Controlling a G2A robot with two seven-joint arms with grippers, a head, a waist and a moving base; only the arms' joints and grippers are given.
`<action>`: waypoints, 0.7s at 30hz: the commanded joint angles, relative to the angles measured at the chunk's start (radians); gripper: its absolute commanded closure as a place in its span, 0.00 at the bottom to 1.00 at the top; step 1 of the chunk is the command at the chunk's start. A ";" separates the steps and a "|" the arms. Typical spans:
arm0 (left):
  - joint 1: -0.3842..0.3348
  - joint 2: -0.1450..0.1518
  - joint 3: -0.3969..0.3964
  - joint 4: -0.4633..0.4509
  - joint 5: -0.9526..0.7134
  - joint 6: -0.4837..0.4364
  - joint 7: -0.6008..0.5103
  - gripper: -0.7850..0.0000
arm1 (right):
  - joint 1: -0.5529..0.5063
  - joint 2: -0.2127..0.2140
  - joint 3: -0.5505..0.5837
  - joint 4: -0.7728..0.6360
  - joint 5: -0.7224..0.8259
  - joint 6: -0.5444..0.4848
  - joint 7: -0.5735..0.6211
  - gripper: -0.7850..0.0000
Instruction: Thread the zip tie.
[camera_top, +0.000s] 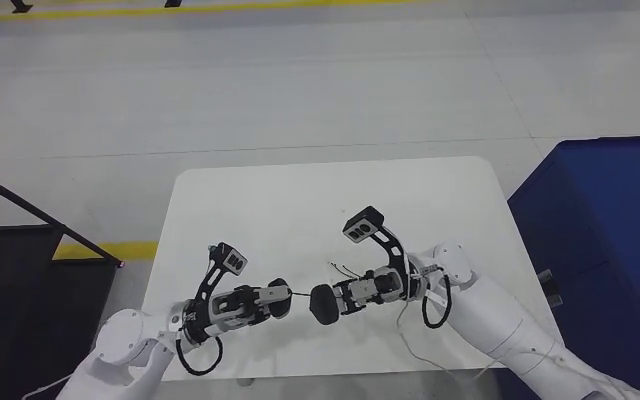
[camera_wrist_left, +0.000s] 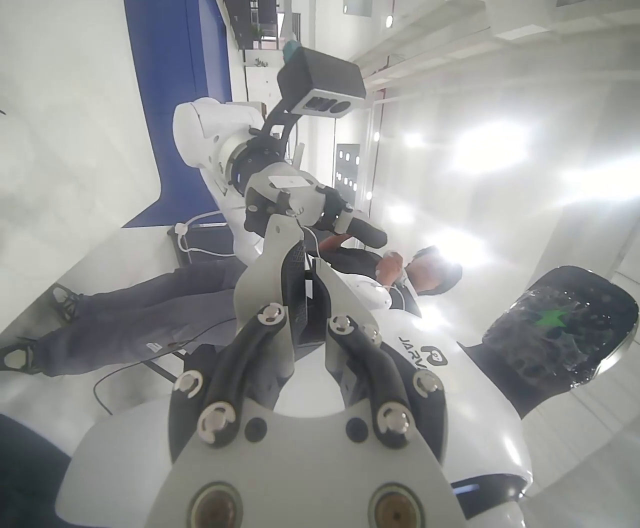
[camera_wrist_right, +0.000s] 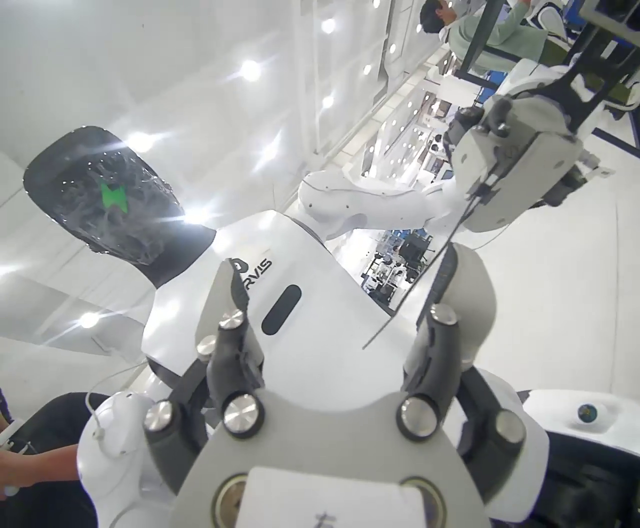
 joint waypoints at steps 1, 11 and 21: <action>0.003 -0.001 -0.004 -0.001 0.002 -0.018 -0.003 1.00 | -0.001 -0.003 0.003 0.002 -0.014 0.007 0.003 0.79; 0.032 -0.001 -0.021 -0.041 0.038 -0.028 0.010 1.00 | -0.006 -0.023 0.012 0.001 -0.071 0.044 -0.029 1.00; 0.051 -0.002 -0.046 -0.068 0.042 -0.036 0.005 1.00 | -0.016 -0.040 0.025 0.010 -0.097 0.064 -0.031 0.84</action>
